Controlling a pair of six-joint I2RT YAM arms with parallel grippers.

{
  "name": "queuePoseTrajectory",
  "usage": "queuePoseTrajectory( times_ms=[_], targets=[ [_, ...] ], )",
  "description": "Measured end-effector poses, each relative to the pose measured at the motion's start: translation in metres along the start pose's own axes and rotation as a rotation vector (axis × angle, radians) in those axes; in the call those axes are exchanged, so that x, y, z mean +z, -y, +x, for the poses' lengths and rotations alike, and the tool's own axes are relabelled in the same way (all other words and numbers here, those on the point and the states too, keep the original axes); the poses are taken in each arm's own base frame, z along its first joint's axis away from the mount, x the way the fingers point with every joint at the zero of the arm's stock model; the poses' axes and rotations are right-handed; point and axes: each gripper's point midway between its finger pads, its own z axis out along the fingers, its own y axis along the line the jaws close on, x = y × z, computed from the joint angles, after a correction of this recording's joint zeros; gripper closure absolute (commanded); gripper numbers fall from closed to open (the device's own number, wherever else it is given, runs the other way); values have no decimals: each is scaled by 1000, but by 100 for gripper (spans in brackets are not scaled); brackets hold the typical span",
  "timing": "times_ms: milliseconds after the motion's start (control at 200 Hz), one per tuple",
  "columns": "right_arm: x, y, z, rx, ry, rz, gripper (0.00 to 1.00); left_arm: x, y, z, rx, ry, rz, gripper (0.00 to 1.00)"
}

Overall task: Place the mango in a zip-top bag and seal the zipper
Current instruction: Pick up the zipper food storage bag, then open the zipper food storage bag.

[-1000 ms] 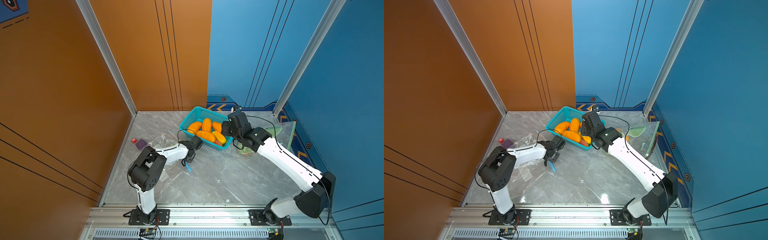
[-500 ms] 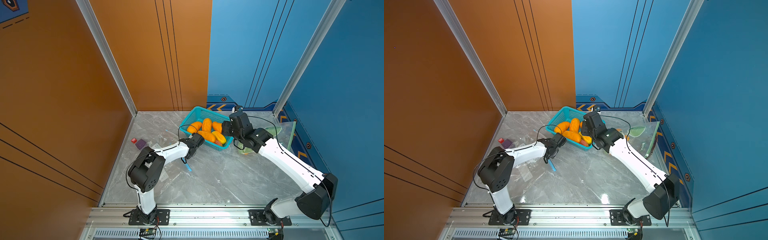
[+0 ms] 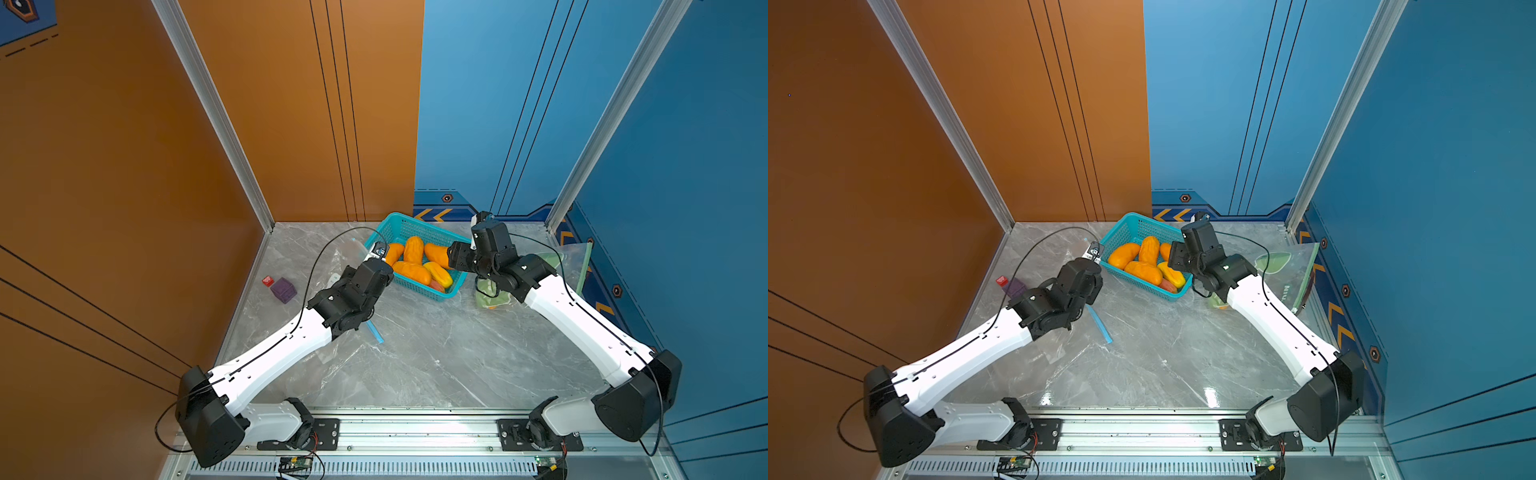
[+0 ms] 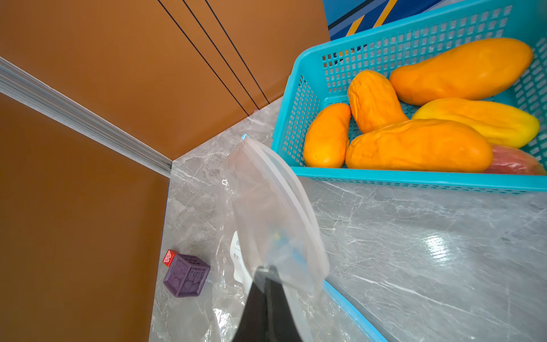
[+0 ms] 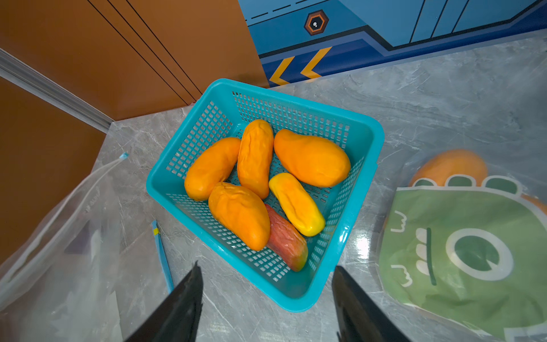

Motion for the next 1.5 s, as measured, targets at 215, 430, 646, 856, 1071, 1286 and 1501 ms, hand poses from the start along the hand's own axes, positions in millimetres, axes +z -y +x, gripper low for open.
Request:
queuePoseTrajectory(
  times_ms=[215,430,646,856,1071,1286,1501],
  targets=[
    [-3,6,1,60,-45,-41,19,-23,6,-24,-67,109,112,100],
    [1,-20,21,109,-148,-156,19,-40,29,-29,-162,278,299,100],
    [21,-38,40,206,-251,-225,24,-31,72,0,-153,313,460,100],
    [32,-44,49,291,-286,-248,29,-39,84,-8,-177,382,542,100],
    [59,-59,70,332,-359,-279,29,-45,89,-1,-179,399,591,100],
    [72,-76,90,311,-422,-294,30,-48,93,9,-174,401,616,100],
    [72,-77,89,307,-416,-292,30,-43,100,25,-158,367,623,100]
  ],
)
